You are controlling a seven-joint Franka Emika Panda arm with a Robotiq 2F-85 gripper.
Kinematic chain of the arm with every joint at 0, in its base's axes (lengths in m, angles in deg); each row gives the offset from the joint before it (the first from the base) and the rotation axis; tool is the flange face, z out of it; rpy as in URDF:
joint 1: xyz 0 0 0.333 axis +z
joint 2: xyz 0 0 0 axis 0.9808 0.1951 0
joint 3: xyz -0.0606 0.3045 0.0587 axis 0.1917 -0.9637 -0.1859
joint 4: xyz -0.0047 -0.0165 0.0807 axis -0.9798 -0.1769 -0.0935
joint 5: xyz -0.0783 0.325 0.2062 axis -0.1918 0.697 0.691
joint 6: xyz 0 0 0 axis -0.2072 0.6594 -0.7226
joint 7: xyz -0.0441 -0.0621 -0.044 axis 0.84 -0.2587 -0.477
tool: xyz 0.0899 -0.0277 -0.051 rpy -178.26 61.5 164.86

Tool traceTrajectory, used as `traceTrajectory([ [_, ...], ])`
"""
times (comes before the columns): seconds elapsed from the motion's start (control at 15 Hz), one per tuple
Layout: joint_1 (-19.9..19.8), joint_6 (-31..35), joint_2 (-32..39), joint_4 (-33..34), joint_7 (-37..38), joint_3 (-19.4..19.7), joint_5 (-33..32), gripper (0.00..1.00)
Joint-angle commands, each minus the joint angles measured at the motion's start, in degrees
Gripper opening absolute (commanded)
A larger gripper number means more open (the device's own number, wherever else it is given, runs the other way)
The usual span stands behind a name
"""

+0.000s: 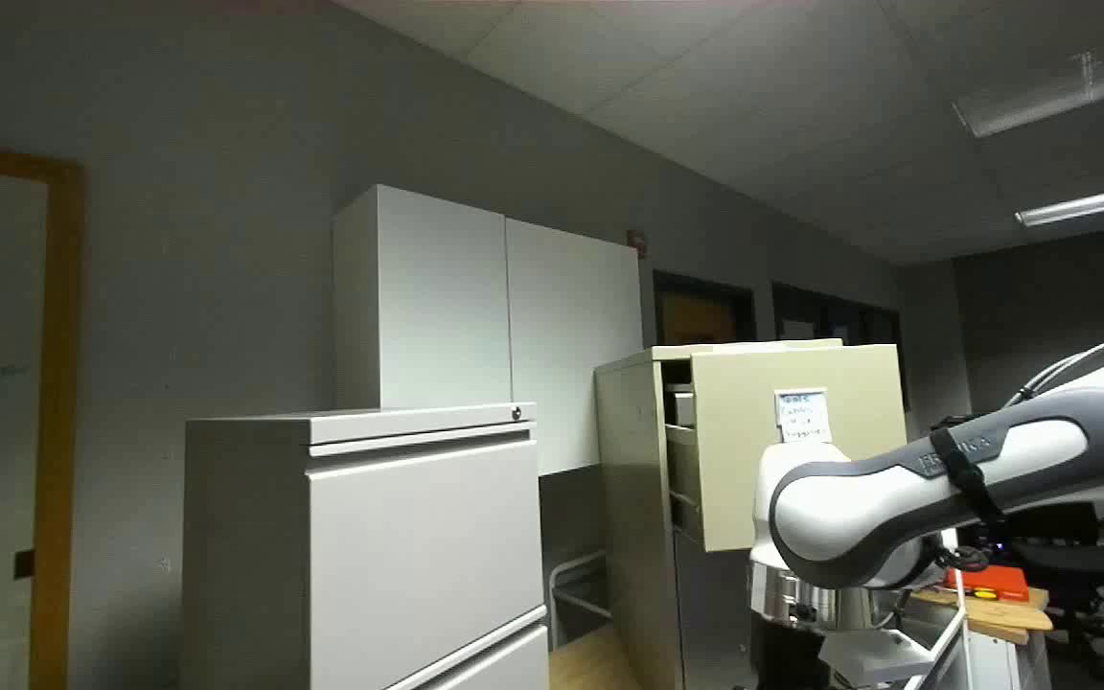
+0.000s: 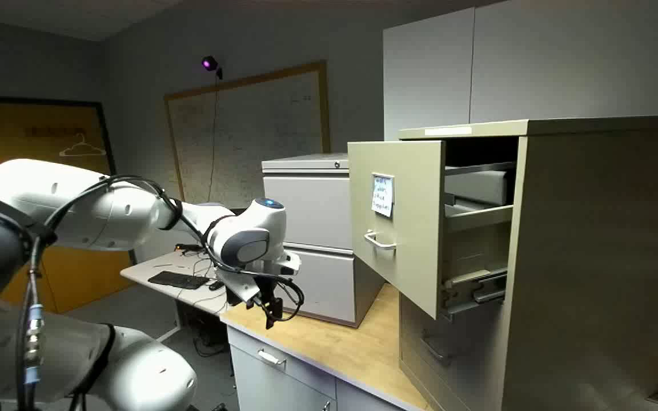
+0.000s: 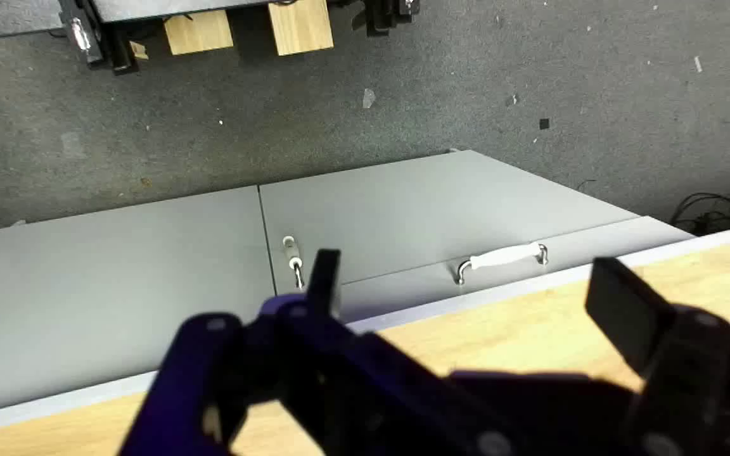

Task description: Close the top drawer of the cabinet to the right

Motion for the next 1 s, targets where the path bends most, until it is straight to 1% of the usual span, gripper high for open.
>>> traceTrajectory([
  [0.0, -0.8, -0.3, 0.2, 0.0, -0.5, -0.8, 0.6, 1.00],
  [0.47, -0.8, -0.3, 0.6, 0.0, -0.5, -0.8, 0.6, 1.00],
  [0.73, -3.1, 2.6, -0.5, 0.6, 2.9, -2.7, -0.9, 1.00],
  [0.93, -6.1, 7.6, -2.4, 1.2, 6.7, -5.2, -3.2, 1.00],
])
